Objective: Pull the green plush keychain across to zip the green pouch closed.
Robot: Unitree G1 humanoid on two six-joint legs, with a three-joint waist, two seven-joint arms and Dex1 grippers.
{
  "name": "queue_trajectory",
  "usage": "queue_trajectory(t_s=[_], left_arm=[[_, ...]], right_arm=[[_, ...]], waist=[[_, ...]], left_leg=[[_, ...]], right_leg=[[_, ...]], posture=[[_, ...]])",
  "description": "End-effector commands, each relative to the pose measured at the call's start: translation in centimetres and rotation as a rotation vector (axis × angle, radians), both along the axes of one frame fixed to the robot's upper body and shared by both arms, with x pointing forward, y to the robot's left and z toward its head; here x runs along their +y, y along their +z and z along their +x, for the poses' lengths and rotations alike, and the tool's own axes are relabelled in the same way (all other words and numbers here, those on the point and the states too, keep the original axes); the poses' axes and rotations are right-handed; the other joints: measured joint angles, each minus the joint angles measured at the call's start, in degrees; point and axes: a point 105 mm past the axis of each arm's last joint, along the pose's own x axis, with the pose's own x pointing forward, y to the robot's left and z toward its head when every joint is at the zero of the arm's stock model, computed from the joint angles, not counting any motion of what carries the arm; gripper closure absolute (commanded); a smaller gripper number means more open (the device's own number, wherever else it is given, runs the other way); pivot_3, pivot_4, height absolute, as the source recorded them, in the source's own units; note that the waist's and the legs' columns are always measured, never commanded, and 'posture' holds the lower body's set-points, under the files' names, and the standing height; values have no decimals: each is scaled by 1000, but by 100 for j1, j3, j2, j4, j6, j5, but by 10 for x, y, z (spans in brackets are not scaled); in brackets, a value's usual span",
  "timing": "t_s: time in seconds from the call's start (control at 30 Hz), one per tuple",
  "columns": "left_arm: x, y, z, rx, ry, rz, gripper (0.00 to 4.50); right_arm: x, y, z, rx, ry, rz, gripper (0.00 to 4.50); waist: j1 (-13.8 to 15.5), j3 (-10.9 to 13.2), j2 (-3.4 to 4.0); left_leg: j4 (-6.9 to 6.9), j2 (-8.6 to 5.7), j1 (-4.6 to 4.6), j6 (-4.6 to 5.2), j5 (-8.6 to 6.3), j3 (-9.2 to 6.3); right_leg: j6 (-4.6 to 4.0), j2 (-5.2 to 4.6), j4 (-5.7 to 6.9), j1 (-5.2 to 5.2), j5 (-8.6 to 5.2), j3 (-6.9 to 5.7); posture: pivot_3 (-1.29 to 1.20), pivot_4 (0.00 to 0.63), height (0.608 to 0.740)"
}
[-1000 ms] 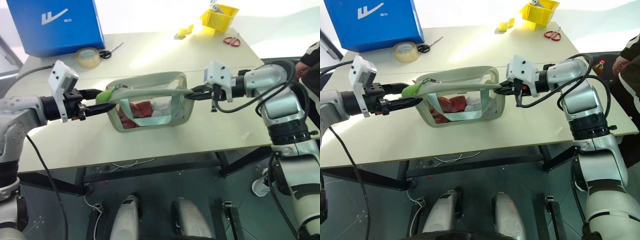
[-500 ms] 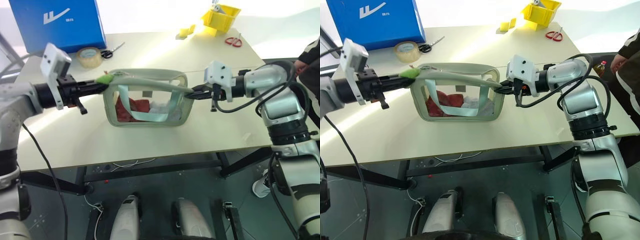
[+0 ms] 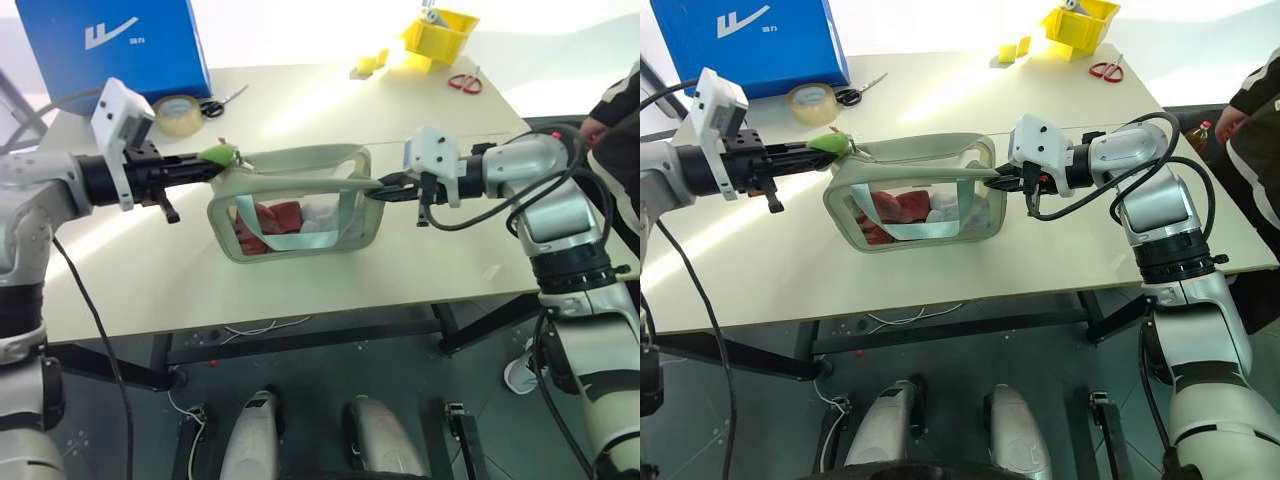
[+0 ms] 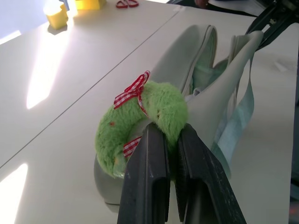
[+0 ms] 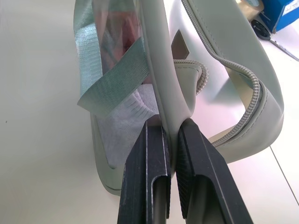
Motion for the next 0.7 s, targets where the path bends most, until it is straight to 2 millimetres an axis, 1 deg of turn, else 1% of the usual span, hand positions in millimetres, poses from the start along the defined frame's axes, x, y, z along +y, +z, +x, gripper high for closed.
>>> queue_trajectory(t_s=[0.03, 0.07, 0.13, 0.2, 0.23, 0.3, 0.37, 0.4, 0.5, 0.53, 0.6, 0.67, 0.7], left_arm=[[-26, 21, 0, -90, -70, -18, 4397], [-34, 23, 0, -96, -93, -21, 4397], [-42, 22, 0, -94, -119, -19, 4397], [-44, 14, -1, -81, -136, 14, 4397], [-42, 8, -3, -75, -139, 37, 4124], [-37, 0, -7, -62, -149, 77, 3473], [-33, -2, -7, -63, -143, 96, 2515], [-31, -1, -5, -68, -130, 101, 2115], [-22, 7, -2, -89, -81, 122, 507], [-18, 10, -4, -97, -76, 132, 111], [-7, 13, -7, -93, -51, 156, 111], [4, 12, -11, -75, -28, 183, 111], [11, 8, -14, -60, -15, 201, 111]], right_arm=[[6, 16, -2, -60, 21, 31, 4500], [7, 16, -1, -61, 20, 33, 4500], [8, 15, -1, -62, 19, 36, 4500], [8, 15, -2, -60, 19, 37, 4500], [8, 15, -2, -60, 19, 34, 4500], [7, 15, -2, -62, 16, 29, 4500], [7, 15, -1, -65, 13, 28, 4500], [7, 16, -1, -66, 10, 30, 4500], [6, 15, -1, -63, 3, 35, 4500], [6, 15, -1, -62, 4, 34, 4500], [6, 15, -1, -60, 6, 33, 4500], [7, 15, 0, -62, 8, 32, 4500], [7, 16, 0, -65, 7, 33, 4500]], waist=[[26, -1, -1], [26, -1, -1], [22, -1, -1], [-22, 0, 0], [-35, 0, 0], [-59, 0, 0], [-42, 0, 1], [-35, 0, 1], [-30, 0, 1], [-27, 0, 1], [-30, 0, 1], [-37, 0, 1], [-44, 0, 1]], left_leg=[[3, 0, -1, 0, 0, -1], [6, 0, -1, 0, 0, -1], [6, -2, -2, 0, 0, 0], [4, -2, -1, 0, 0, 0], [0, -2, -1, 0, 0, 0], [-3, -1, 1, 0, 0, 0], [-7, 0, 0, 0, 0, 0], [-6, 0, 0, 0, 0, -2], [1, 0, 2, 0, 0, -2], [3, 0, 1, 0, 0, -2], [3, 0, 0, 0, 0, -2], [1, 0, -2, 0, 0, -1], [0, 0, -2, 0, 0, -1]], right_leg=[[0, 1, 0, 0, 0, -1], [1, 1, 0, 3, 0, 0], [2, 1, 0, 2, 1, 0], [2, 1, 0, 0, 1, 0], [2, 1, 1, -2, 1, 1], [2, 3, 2, -3, 1, 1], [1, 4, 9, -9, 1, 2], [0, 6, 11, -8, 0, 2], [0, 5, 10, -3, 0, 1], [0, 4, 10, -2, 0, 1], [0, 4, 9, -2, 0, 1], [0, 4, 9, -7, 0, 1], [0, 4, 9, -7, 0, 2]], posture=[[0, 150, 740], [0, 150, 740], [0, 150, 740], [0, 150, 740], [0, 150, 740], [0, 150, 740], [0, 150, 740], [0, 150, 740], [0, 150, 740], [0, 150, 740], [0, 150, 740], [0, 150, 740], [0, 150, 740]])
